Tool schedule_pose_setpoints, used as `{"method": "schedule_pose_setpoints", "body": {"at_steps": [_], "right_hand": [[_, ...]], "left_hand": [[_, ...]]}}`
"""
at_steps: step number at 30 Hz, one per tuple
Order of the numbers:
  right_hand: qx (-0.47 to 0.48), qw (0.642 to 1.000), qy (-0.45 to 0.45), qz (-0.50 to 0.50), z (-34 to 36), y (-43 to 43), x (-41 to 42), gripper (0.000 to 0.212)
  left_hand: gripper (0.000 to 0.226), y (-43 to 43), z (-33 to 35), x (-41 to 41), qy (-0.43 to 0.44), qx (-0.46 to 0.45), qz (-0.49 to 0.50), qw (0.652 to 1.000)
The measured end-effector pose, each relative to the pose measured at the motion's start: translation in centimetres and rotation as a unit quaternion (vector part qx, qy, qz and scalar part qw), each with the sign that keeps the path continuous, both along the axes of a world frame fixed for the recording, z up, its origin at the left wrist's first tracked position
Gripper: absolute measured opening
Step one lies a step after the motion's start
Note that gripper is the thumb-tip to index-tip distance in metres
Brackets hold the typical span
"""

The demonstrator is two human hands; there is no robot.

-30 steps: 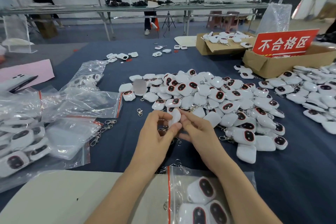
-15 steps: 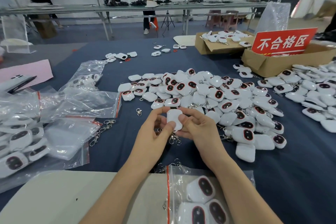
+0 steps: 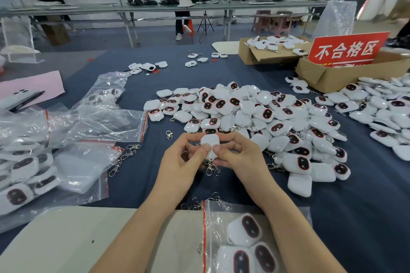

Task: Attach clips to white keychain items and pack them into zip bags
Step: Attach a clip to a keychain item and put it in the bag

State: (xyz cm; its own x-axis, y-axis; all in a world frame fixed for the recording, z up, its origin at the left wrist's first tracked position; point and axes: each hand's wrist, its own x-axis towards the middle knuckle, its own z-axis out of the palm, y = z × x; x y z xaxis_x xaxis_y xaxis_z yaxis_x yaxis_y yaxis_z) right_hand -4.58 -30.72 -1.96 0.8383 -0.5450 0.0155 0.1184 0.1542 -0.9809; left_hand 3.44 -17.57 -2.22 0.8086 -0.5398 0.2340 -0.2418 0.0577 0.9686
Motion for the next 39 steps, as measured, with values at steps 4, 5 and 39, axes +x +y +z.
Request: {"method": "schedule_pose_setpoints", "body": {"at_steps": [4, 5, 39], "right_hand": [[0.003, 1.000, 0.001, -0.007, 0.05, -0.01, 0.06, 0.014], [0.004, 1.000, 0.000, -0.007, 0.07, -0.01, 0.09, 0.013], [-0.016, 0.999, 0.011, -0.028, 0.52, 0.44, 0.13, 0.036]], "left_hand": [[0.019, 0.08, -0.01, -0.01, 0.003, 0.000, -0.002, 1.000], [0.018, 0.08, -0.03, 0.02, 0.006, 0.000, -0.003, 1.000], [0.019, 0.08, 0.04, -0.06, 0.013, 0.014, -0.013, 1.000]]}}
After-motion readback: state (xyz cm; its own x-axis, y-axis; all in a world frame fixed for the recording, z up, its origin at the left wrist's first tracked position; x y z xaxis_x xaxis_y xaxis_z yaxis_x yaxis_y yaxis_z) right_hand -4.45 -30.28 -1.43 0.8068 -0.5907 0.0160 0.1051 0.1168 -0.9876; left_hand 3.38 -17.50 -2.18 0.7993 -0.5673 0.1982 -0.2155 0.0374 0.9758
